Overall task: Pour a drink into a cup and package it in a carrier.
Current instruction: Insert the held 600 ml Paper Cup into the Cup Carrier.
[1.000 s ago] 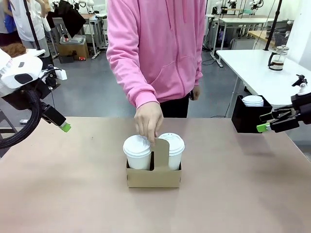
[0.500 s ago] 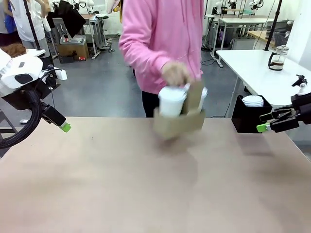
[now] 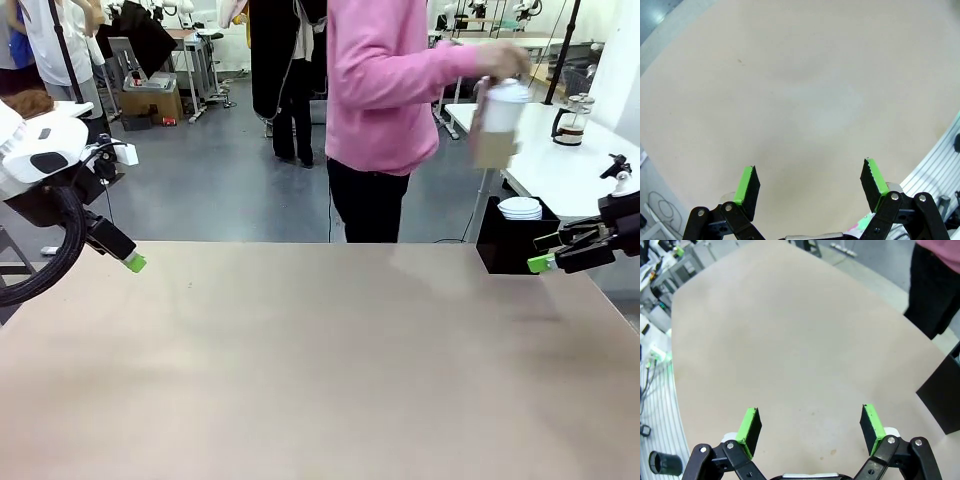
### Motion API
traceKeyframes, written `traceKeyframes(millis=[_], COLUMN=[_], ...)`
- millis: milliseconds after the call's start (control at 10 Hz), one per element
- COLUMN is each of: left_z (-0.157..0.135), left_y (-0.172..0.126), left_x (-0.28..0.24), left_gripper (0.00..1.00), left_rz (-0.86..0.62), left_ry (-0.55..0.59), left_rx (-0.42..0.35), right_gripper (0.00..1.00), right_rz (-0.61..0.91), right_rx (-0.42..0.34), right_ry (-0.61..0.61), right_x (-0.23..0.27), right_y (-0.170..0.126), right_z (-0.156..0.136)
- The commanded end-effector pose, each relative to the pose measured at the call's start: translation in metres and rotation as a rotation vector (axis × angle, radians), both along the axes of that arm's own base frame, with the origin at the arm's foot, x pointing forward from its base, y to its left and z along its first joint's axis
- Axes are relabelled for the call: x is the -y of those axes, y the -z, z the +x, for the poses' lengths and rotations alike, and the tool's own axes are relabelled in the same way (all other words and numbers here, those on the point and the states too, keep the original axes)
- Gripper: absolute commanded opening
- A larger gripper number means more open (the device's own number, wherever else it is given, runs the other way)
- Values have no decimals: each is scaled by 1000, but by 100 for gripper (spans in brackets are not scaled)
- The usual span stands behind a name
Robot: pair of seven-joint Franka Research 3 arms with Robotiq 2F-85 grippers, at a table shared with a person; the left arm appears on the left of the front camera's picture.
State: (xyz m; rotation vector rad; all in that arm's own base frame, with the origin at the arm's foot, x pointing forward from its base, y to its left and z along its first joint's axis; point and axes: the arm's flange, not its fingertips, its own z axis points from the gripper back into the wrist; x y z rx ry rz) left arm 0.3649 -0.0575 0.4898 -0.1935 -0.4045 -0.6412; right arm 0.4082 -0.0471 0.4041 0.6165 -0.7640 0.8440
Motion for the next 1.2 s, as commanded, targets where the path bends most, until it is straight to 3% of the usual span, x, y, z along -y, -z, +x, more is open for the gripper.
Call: traceKeyframes(millis=[0,1100], left_z=[-1,-1], left_y=[0,0], left_x=[-1,-1], left_gripper=[100,100], left_rz=[2,2], left_ry=[-2,-2], left_rx=[5,5], right_gripper=[100,100], right_rz=[-1,-1], right_rx=[5,5], right_ry=[0,0], right_x=[0,0], right_y=[-3,-3], right_z=[1,1])
